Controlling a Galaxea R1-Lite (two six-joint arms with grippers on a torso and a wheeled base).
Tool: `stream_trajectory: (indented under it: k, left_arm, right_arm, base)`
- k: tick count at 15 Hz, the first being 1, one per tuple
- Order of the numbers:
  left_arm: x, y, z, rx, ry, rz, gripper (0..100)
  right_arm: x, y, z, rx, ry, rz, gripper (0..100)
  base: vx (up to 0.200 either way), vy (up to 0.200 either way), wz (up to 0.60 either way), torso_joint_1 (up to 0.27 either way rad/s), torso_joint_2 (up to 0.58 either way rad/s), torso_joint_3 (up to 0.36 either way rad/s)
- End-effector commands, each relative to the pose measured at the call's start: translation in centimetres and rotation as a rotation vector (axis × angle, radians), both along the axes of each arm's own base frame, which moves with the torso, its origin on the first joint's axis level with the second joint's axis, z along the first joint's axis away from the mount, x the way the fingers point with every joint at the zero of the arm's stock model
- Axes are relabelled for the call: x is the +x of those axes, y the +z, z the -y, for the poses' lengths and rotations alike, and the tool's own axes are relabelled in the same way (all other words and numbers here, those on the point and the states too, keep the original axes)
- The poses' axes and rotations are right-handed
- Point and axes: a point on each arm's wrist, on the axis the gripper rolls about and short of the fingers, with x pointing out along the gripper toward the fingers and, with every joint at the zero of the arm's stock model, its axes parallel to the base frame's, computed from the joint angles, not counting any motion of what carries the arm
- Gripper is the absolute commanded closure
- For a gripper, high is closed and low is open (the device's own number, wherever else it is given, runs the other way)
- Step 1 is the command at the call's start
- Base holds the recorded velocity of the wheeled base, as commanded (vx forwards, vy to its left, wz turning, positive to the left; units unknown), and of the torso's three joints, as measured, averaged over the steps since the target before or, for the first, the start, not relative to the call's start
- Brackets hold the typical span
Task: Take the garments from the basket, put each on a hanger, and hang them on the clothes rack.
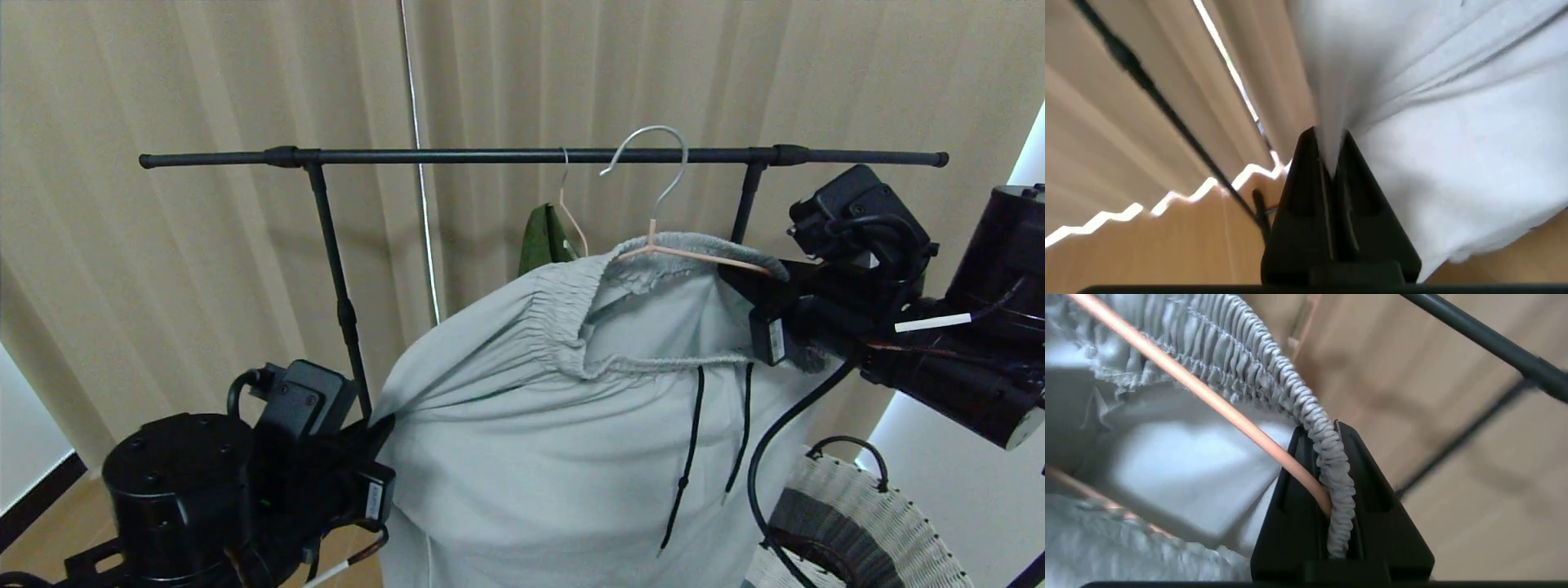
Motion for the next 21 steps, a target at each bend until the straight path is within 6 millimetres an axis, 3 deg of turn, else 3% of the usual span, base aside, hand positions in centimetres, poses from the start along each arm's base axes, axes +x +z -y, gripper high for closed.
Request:
stream_trajectory:
  k: [1,5,12,13,21]
  left_arm:
    - [0.1,0.2,-1.9,0.019,0.067,0.031,100]
    - [0.7,0.7,-3.3,0.023,0.052,0.073,100]
    - [-0.3,0.7,-1.5,0.016,-0.05,0.076,100]
    - [-0.3,0.8,-1.5,0.012,-0.051,0.08,0]
    - [-2.6,4.6,-3.3,-0.053,-0.04,0.204,0]
  right_arm:
    - [0.1,0.1,1.3,0.0,-0.047,0.001,100]
    - [0.5,-0.1,2.0,-0.004,-0.075,-0.004,100]
    - [0.3,-0.1,1.7,-0.002,-0.062,0.0,100]
    - [0.2,0.0,1.8,-0.002,-0.064,0.002,100]
    - [-0.9,-0.8,3.7,-0.031,-0.128,-0.061,100]
  base:
    - [0.0,0.0,0.0,0.0,0.0,0.0]
    - [0.0,0.0,0.0,0.0,0.0,0.0]
    - [0.0,0.0,0.0,0.0,0.0,0.0]
    - [0.0,0.0,0.0,0.0,0.0,0.0]
    - [0.0,0.0,0.0,0.0,0.0,0.0]
